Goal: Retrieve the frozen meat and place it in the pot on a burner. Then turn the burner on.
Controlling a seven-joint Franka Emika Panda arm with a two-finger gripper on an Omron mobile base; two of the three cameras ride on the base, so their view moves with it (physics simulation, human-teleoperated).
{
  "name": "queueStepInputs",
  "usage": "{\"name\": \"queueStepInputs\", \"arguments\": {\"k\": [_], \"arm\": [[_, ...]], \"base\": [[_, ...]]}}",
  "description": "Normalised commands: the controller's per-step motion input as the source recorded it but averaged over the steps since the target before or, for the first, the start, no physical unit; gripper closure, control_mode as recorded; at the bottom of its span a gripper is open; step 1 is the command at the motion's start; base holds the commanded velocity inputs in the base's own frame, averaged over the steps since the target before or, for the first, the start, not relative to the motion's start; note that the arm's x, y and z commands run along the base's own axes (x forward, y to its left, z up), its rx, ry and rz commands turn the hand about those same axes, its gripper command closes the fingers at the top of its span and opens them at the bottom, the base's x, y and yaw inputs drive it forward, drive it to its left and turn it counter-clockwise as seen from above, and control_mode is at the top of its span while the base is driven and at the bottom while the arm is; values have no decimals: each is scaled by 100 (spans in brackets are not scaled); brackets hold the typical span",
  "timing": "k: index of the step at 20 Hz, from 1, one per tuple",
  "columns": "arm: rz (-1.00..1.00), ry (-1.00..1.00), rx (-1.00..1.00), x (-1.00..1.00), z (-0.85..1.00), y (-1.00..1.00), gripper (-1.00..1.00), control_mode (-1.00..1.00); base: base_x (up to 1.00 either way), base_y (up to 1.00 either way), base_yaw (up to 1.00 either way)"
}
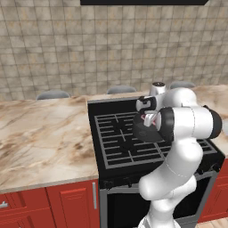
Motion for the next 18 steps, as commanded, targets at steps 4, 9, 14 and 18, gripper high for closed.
{"name": "queueStepInputs", "arguments": {"k": [4, 9, 14, 18], "arm": [[0, 0, 0, 1, -24, 0, 100, -100], [0, 0, 0, 3, -22, 0, 100, -100], [0, 0, 0, 0, -17, 0, 100, -100], [0, 0, 2, 0, -10, 0, -100, -100]], "base": [[0, 0, 0], [0, 0, 0], [0, 0, 0], [0, 0, 0]]}}
